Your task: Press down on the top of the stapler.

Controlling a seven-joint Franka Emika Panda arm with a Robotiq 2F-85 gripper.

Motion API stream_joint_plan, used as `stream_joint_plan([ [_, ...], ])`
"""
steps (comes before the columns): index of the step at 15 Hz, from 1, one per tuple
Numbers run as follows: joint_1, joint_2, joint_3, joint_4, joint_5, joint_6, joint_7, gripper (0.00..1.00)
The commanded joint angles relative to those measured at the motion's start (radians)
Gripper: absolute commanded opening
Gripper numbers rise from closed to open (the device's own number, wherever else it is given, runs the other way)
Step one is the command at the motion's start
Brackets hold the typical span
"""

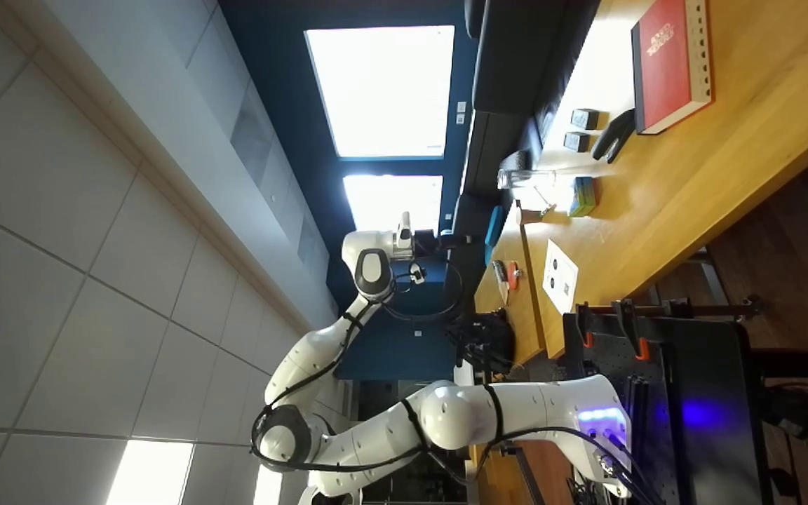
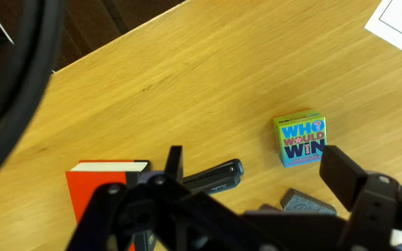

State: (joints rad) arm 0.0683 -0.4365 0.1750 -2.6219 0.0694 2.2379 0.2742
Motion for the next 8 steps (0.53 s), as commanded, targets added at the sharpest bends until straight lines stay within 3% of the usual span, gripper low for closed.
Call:
stream_joint_plan([
  [1, -0.009, 0.09, -0.026, 0.114, -0.023, 0.01, -0.034, 1.0],
  [8, -0.002, 0.297, -0.06, 0.294, -0.023, 0.023, -0.109, 1.0],
])
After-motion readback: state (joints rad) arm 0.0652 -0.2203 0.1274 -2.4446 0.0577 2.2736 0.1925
